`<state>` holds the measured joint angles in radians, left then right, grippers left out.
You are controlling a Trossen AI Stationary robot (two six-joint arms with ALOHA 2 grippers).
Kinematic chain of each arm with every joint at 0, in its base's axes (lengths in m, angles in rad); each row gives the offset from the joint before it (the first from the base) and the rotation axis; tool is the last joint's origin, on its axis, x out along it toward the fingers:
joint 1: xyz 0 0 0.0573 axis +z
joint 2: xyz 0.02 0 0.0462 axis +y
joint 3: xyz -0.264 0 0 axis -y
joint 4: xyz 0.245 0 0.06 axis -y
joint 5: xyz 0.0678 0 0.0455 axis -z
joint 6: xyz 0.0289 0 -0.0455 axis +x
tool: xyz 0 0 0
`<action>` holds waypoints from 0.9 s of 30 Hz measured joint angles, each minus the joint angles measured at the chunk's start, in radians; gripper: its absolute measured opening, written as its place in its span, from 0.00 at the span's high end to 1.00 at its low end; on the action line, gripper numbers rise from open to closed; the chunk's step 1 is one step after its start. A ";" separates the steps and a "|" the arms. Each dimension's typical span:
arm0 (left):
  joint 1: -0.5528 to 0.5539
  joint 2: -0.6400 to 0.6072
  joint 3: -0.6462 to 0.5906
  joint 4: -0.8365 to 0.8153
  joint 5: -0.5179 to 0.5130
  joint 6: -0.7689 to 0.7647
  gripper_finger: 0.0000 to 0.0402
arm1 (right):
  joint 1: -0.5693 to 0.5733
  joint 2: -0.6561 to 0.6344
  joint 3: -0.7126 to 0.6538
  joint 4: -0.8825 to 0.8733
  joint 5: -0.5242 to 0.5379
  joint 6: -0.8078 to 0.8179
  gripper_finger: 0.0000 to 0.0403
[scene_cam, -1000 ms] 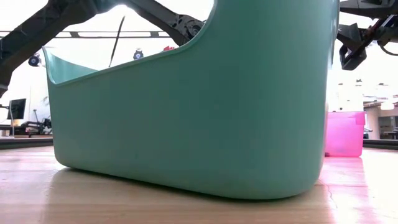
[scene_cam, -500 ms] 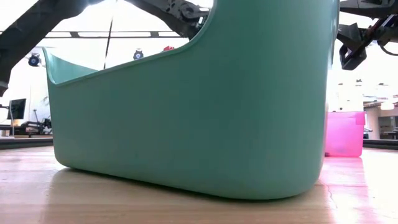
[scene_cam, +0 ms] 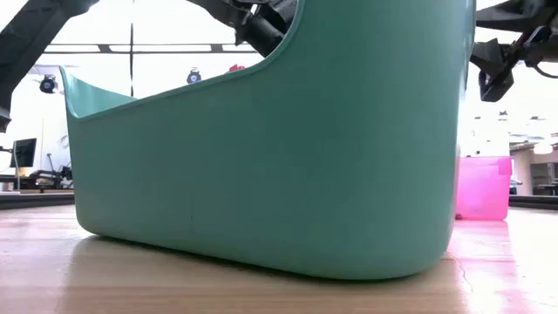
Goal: Pick & Place Food Item
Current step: Put the black and blue spoon into the pink bin
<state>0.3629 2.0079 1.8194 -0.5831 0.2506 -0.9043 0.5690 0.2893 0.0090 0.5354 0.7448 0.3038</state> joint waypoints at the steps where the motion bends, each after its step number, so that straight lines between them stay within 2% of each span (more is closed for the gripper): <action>1: 0.004 -0.006 0.000 -0.023 -0.010 -0.020 0.41 | 0.000 0.000 0.000 -0.001 0.020 0.000 0.58; 5: 0.022 -0.031 0.000 -0.156 -0.088 -0.112 0.41 | 0.000 0.000 0.000 -0.005 0.040 0.000 0.58; 9: 0.046 -0.067 0.000 -0.377 -0.169 -0.253 0.41 | 0.000 0.001 0.000 -0.006 0.040 0.000 0.58; 13: 0.089 -0.091 0.000 -0.517 -0.238 -0.282 0.42 | 0.000 0.001 0.000 -0.006 0.040 0.000 0.58; 18: 0.154 -0.100 0.000 -0.548 -0.258 -0.320 0.44 | 0.000 0.001 0.000 -0.006 0.040 0.000 0.58; 23: 0.194 -0.100 -0.006 -0.573 -0.271 -0.484 0.49 | 0.000 0.001 0.000 -0.007 0.040 0.000 0.58; 27: 0.226 -0.100 -0.051 -0.508 -0.306 -0.591 0.53 | 0.000 0.001 0.000 -0.007 0.040 0.000 0.58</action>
<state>0.5885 1.9083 1.7680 -1.0911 -0.0557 -1.4948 0.5690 0.2902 0.0090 0.5286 0.7853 0.3038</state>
